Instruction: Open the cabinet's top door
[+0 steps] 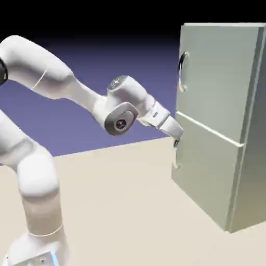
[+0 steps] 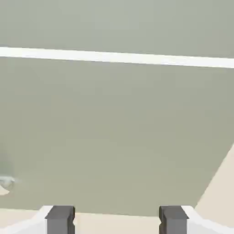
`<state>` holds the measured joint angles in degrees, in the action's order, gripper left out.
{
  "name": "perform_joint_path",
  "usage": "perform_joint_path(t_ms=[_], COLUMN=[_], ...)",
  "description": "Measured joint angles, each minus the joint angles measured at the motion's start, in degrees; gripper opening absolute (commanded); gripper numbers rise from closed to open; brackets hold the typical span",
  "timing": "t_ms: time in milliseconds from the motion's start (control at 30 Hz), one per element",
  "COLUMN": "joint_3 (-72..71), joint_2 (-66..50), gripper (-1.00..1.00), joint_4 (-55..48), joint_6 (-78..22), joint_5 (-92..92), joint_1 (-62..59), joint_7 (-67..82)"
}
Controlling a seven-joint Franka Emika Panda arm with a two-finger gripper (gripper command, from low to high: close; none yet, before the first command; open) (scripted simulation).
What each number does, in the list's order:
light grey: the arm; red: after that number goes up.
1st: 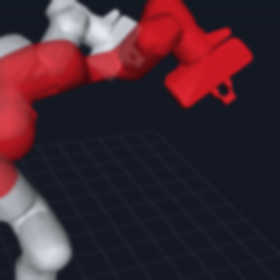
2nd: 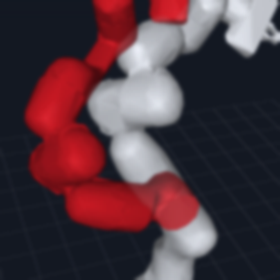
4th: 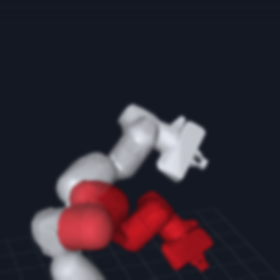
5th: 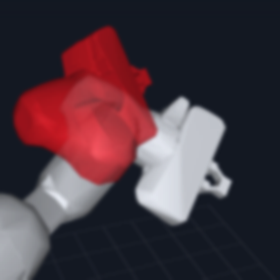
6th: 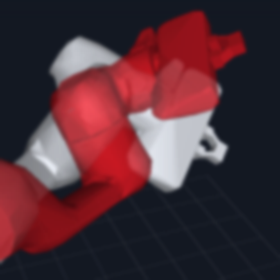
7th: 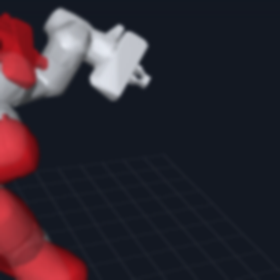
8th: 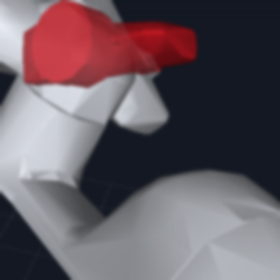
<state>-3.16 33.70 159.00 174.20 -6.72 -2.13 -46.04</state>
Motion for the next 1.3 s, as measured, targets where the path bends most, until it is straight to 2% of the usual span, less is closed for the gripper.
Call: perform_joint_path(t_ms=[1300], joint_3=[-45.7], joint_2=[15.1], gripper=[0.0], joint_4=[-28.9], joint_6=[2.8], joint_5=[-97.2], joint_1=[-40.8], joint_7=[-51.7])
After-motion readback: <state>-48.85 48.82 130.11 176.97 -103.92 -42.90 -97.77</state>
